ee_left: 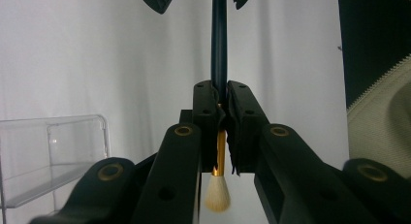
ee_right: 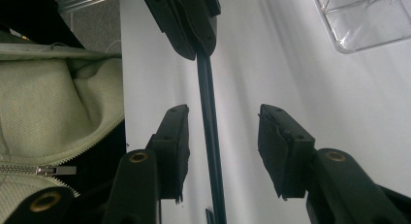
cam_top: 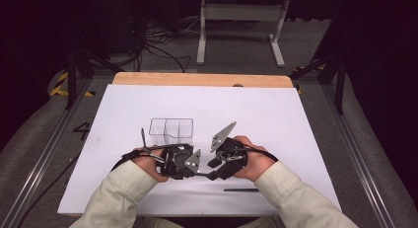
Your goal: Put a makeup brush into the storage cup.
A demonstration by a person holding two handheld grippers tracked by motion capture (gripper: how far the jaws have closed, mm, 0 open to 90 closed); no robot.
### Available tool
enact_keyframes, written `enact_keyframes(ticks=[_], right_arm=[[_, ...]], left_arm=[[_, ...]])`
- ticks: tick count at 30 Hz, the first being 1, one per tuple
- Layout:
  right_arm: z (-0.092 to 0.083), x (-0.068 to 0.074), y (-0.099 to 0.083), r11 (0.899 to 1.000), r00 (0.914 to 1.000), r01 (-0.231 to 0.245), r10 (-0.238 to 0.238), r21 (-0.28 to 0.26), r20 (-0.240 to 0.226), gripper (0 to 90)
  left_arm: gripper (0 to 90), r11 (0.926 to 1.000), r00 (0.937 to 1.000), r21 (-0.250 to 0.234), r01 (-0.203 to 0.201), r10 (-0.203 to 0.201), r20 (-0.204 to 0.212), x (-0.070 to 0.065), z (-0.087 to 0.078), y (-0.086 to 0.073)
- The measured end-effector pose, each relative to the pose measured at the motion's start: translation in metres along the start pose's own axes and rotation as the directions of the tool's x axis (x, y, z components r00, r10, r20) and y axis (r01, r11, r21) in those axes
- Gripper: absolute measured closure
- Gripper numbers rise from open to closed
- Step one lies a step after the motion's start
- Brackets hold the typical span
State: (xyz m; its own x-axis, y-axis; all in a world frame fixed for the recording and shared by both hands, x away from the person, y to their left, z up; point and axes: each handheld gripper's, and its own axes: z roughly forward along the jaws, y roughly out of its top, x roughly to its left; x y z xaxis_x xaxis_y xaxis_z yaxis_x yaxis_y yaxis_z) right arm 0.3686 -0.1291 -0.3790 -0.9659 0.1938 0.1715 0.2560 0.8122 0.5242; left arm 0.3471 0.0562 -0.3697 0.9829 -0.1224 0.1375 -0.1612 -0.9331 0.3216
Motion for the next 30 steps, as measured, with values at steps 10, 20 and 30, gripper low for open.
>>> enact_keyframes(ticks=[10,20,30], right_arm=[[0.003,-0.001,0.006,0.999,0.9993,-0.019,0.018,0.027,0.033,54.6],[0.009,-0.002,0.009,0.997,0.9998,0.006,-0.005,0.073,-0.019,68.6],[0.011,-0.004,0.008,0.995,0.9984,0.039,-0.035,0.092,-0.045,75.3]], left_arm=[[83.1,0.9998,0.9998,-0.005,-0.022,0.022,-0.004,0.000,-0.002,0.000],[83.2,0.9989,0.9990,-0.014,-0.045,0.045,-0.001,0.002,-0.002,0.000],[83.2,0.9991,0.9998,-0.036,-0.021,0.021,-0.006,0.001,-0.003,-0.002]])
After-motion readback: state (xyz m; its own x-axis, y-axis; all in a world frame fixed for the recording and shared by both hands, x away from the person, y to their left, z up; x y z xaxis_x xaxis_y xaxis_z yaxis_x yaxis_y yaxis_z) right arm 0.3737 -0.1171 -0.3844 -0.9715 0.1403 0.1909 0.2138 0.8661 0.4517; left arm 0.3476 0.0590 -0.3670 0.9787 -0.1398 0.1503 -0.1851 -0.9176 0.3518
